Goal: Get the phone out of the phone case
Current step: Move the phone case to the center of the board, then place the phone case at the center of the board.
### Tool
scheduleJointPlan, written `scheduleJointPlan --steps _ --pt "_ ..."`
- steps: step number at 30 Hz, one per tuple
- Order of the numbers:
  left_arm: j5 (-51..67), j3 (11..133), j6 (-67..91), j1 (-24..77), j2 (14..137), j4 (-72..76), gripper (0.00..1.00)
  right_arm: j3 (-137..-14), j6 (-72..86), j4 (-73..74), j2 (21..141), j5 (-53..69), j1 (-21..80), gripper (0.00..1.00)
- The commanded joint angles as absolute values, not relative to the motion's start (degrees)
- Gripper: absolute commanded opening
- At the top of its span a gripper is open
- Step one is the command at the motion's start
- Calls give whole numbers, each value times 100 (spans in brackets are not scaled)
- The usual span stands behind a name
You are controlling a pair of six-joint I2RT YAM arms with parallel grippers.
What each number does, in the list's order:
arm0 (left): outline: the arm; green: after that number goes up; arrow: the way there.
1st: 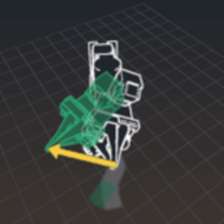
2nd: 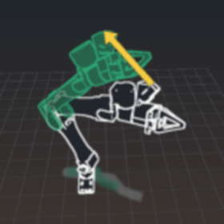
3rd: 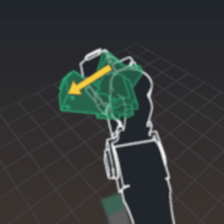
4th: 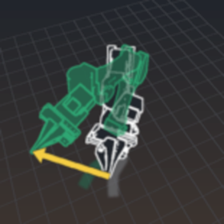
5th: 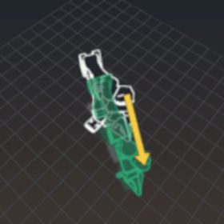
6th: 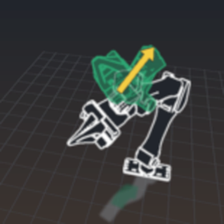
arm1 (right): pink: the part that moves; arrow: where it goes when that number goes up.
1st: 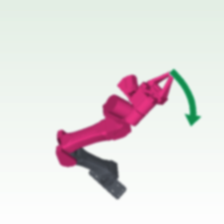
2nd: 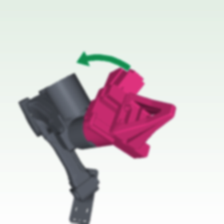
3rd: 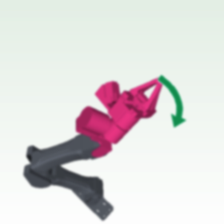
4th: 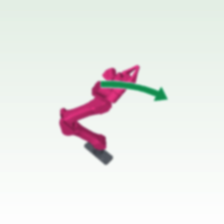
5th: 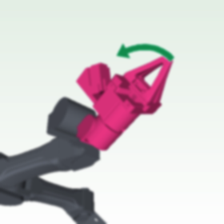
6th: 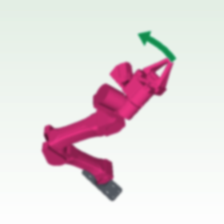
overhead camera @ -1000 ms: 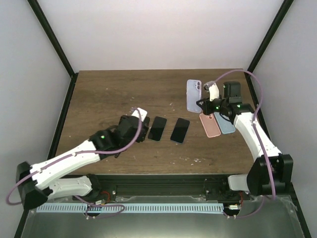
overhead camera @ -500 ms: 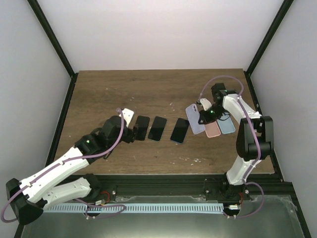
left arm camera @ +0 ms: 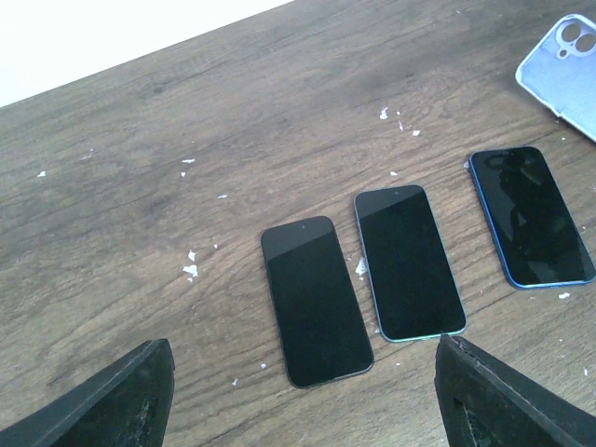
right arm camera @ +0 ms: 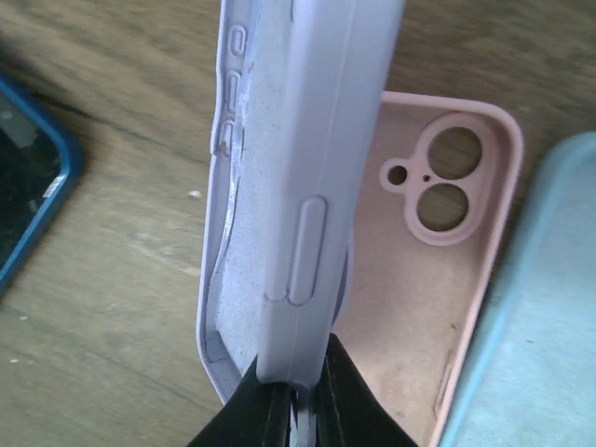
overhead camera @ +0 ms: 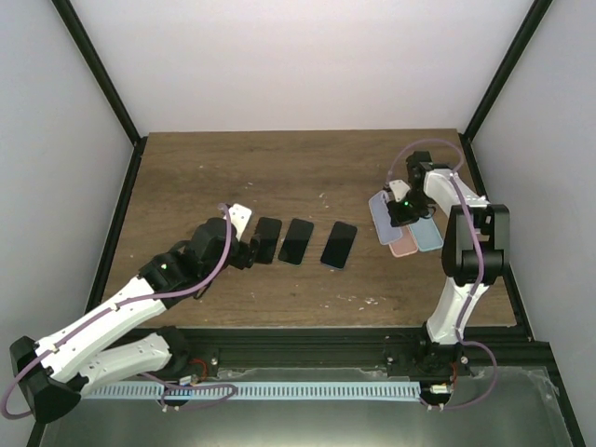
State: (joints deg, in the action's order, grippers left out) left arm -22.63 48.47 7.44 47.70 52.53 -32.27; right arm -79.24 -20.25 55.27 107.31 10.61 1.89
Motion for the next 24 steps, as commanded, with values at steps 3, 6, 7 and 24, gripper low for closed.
scheduleJointPlan --steps 3,6,7,24 --pt "-2205 4858 715 4750 5189 -3243 77 -8288 -2223 5049 10756 233 -379 1" --pt "-2214 4860 719 4748 5186 -3243 77 -8303 -2241 5051 10767 199 -498 1" --pt "-2218 4861 719 4746 5186 -3243 77 -8324 -2243 5038 10754 186 -536 1" --pt "-2162 4852 716 4747 5229 -3234 77 -7727 -3197 6232 10720 3015 -614 1"
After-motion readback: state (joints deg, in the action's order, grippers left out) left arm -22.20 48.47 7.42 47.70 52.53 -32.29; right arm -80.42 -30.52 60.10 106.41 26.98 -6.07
